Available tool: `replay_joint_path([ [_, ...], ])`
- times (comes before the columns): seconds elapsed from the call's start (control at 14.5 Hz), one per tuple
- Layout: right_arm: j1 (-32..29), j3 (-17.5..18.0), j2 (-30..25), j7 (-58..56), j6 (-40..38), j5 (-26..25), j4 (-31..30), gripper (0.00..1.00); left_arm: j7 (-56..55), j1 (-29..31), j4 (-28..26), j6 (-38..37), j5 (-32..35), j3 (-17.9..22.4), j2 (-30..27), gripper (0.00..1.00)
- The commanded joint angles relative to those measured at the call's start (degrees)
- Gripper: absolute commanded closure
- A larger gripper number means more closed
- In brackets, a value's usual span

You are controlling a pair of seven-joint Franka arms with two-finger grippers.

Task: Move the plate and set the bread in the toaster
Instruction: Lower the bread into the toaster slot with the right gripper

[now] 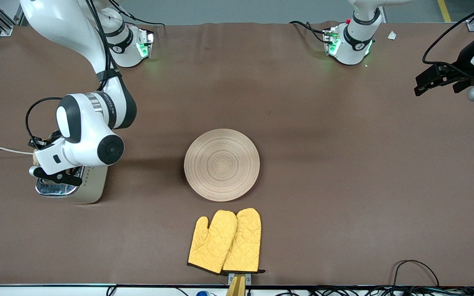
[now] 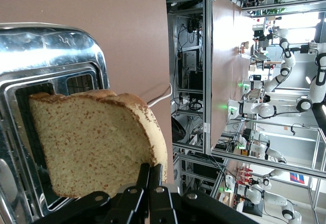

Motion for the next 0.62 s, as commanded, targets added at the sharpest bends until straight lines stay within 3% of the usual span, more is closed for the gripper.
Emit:
replay_joint_path([
  [0.0,-0.6,0.5,0.1,2.1,3.0,0.4,-1.8,0.99,0.3,0.0,-0.5,0.5,-1.0,0.3,-0.5,0.0],
  [0.34,-1.6,0.5,3.7,3.9,10.4,4.6,-1.8,0.97,0.3,0.1,-0.5,0.5,-1.0,0.3,-0.5,0.0],
  [0.41,-3.0,0.6,3.7,3.3,10.6,5.1,-1.2,0.81,0.3,0.1,-0.5,0.5,-1.0,0.3,-0.5,0.0],
  [0.55,-6.8,0.7,2.1,-1.4,12.0,11.6,1.4,0.11,0.3,0.1,-0.5,0.5,-1.0,0.3,-0.5,0.0],
])
